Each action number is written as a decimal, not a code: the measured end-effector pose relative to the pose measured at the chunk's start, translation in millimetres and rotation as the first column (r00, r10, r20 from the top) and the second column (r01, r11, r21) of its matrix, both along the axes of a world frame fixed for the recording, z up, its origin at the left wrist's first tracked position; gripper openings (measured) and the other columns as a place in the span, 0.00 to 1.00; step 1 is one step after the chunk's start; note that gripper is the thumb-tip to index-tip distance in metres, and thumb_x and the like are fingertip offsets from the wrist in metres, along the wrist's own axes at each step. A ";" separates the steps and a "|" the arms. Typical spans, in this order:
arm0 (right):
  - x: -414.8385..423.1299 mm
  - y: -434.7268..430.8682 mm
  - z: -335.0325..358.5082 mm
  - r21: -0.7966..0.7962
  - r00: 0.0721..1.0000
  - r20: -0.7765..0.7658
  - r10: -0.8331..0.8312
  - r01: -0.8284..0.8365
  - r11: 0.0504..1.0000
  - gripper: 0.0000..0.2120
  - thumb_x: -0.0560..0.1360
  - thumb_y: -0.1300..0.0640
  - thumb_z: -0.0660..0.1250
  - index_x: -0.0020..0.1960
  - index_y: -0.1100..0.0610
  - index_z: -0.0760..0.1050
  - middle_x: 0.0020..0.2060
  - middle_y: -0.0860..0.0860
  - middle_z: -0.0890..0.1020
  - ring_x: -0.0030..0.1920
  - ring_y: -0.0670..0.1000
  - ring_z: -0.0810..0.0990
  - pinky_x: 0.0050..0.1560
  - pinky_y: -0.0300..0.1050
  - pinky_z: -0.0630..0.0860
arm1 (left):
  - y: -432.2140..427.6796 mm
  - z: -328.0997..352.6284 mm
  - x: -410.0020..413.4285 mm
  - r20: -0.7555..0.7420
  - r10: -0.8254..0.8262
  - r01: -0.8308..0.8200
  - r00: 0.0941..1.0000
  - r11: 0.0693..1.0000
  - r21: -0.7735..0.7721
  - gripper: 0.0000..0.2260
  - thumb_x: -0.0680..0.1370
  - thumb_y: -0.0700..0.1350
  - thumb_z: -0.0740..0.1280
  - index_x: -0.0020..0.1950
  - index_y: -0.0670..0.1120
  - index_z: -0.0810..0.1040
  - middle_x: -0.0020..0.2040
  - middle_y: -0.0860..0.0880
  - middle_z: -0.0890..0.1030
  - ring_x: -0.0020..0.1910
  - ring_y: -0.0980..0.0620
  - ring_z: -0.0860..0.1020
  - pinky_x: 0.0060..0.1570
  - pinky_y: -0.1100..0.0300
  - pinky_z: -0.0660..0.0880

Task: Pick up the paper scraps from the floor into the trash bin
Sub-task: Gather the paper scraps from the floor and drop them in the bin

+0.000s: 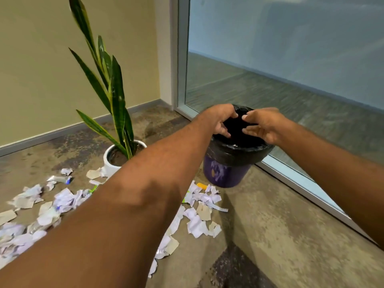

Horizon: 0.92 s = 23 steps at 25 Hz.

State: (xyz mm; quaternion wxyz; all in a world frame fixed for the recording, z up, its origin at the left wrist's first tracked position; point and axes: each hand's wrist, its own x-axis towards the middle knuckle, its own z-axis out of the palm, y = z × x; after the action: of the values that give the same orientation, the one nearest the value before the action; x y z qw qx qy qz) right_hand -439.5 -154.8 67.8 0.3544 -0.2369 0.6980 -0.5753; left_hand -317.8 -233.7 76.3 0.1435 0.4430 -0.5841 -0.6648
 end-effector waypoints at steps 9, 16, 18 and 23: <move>80.2 -23.2 -20.8 0.084 0.982 -0.117 0.145 -0.136 0.987 0.08 0.80 0.70 0.68 0.51 0.59 0.82 0.46 0.56 0.85 0.42 0.50 0.84 0.37 0.40 0.84 | -41.6 -23.3 66.7 -0.051 -0.062 0.058 0.997 0.995 -0.077 0.08 0.84 0.38 0.62 0.55 0.41 0.81 0.36 0.46 0.82 0.32 0.51 0.79 0.41 0.57 0.81; 148.5 -23.6 -71.4 0.296 0.908 -0.169 0.384 -0.325 0.898 0.08 0.76 0.72 0.73 0.48 0.61 0.82 0.39 0.59 0.83 0.37 0.55 0.83 0.37 0.47 0.84 | -66.8 -87.2 149.6 0.257 -0.211 0.211 0.943 0.977 0.029 0.09 0.83 0.42 0.64 0.57 0.40 0.81 0.38 0.47 0.81 0.31 0.51 0.78 0.30 0.62 0.80; 154.2 -11.2 -103.0 0.351 0.883 -0.158 0.441 -0.367 0.861 0.09 0.75 0.72 0.76 0.48 0.61 0.81 0.38 0.58 0.83 0.35 0.54 0.83 0.36 0.49 0.84 | -64.2 -101.6 159.7 0.410 -0.309 0.322 0.858 0.946 0.039 0.10 0.83 0.44 0.65 0.60 0.39 0.80 0.43 0.45 0.82 0.34 0.50 0.80 0.32 0.60 0.82; 136.9 47.5 -189.2 0.551 0.796 -0.277 0.538 -0.327 0.768 0.21 0.67 0.63 0.85 0.57 0.57 0.82 0.45 0.54 0.83 0.41 0.51 0.82 0.44 0.53 0.84 | -42.5 -136.7 174.6 0.684 -0.467 0.600 0.560 0.798 0.053 0.08 0.82 0.45 0.72 0.56 0.42 0.80 0.53 0.43 0.83 0.45 0.46 0.83 0.53 0.48 0.84</move>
State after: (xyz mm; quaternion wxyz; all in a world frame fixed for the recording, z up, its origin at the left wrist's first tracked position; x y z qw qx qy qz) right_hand -302.7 -107.3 -121.4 0.3686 -0.4185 0.8002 -0.2206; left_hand -143.2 -276.2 -60.3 -0.2433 0.4359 -0.7609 -0.4147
